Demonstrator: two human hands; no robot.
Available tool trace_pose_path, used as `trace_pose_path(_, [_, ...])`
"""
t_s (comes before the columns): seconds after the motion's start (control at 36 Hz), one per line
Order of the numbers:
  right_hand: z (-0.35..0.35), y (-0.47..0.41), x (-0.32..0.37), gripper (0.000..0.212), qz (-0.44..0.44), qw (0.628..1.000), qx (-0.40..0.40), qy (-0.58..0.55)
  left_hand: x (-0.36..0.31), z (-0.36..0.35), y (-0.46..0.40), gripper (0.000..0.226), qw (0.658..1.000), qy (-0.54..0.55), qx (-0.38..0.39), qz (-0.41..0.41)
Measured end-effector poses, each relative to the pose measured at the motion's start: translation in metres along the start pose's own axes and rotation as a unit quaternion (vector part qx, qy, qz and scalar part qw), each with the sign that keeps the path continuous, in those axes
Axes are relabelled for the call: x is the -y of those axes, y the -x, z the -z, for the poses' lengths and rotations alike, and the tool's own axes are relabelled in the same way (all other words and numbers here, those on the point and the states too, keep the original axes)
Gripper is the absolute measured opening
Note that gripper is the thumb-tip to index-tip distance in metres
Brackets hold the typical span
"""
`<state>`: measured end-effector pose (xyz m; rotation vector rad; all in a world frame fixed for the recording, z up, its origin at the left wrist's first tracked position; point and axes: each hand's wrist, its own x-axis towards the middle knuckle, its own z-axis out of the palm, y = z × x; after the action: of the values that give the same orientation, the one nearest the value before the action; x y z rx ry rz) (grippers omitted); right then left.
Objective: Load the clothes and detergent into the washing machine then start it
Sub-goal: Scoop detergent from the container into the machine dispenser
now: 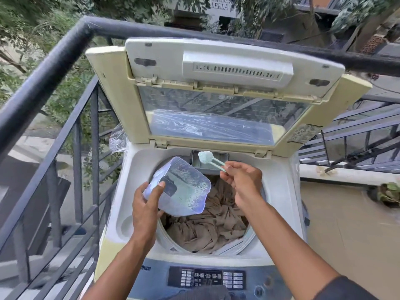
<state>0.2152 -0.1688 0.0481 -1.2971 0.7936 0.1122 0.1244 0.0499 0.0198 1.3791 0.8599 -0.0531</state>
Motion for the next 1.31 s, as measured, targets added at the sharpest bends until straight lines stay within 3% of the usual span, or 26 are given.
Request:
trace_pose_path(0.36, [-0.027,-0.016,-0.015,0.015,0.125,0.972,-0.02,0.199,-0.001,0.001,-0.005,0.097,1.0,0.007,-0.002,-0.008])
trace_pose_path(0.61, [-0.023,-0.014,-0.018,0.033,0.212,0.941,-0.043,0.261,0.001,0.002,-0.006,0.094,1.0,0.004,-0.003,-0.014])
trace_pose_path(0.83, [-0.012,-0.017,-0.017,0.009,0.225,0.93,-0.06,0.285,0.002,0.002,-0.006,0.091,1.0,0.003,0.003,-0.018])
trace_pose_path(1.31, [0.007,-0.015,-0.007,0.014,0.284,0.887,-0.099,0.352,0.002,-0.003,0.0,0.104,1.0,-0.003,0.004,-0.023])
